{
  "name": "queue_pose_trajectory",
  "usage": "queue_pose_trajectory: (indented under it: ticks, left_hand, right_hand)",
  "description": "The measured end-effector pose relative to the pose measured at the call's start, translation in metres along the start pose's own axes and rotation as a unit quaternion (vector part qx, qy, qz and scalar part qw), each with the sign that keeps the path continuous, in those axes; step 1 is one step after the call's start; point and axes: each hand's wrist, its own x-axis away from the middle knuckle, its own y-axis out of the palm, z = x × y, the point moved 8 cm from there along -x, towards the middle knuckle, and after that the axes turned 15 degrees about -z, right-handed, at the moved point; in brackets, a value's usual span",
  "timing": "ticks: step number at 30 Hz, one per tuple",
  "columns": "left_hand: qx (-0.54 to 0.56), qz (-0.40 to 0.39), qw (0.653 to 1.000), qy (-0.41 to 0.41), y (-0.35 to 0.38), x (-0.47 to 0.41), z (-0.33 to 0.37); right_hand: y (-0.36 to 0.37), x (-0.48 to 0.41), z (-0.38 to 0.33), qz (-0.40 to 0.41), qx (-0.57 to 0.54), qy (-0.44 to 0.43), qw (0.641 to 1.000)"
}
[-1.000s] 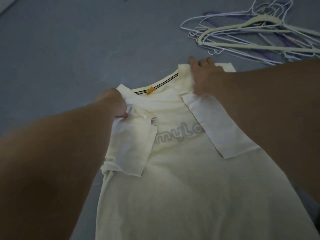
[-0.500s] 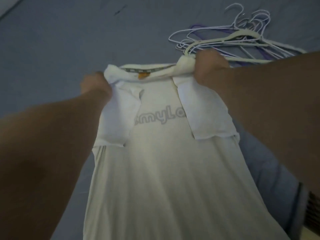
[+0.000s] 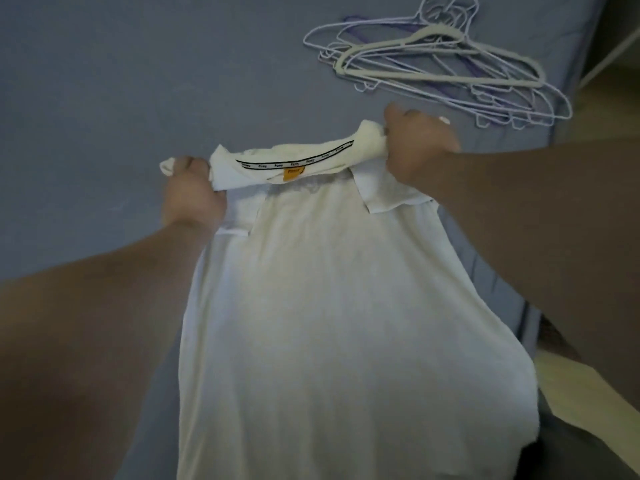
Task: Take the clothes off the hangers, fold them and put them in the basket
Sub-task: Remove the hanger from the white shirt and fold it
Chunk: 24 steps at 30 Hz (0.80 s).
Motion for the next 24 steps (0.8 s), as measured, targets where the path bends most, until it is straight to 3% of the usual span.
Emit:
queue_pose_trajectory:
  ticks: [6,15,24]
  left_hand:
    - [-0.039,-0.013,0.998,0.042,0.018,0.086,0.003]
    - [0.027,-0.002,0.996,0.089,0.035,0.249,0.011]
    - [0.024,-0.144,0.988,0.043,0.098,0.367,-0.031]
  right_hand:
    - [0.027,0.089,0.002,-0.026,-0.023,0.018,0.999]
    - [0.117,0.250,0.019,-0.054,-0.083,0.056,0.993]
    - [0.189,0.339,0.045,0.010,-0.106,0.014,0.994]
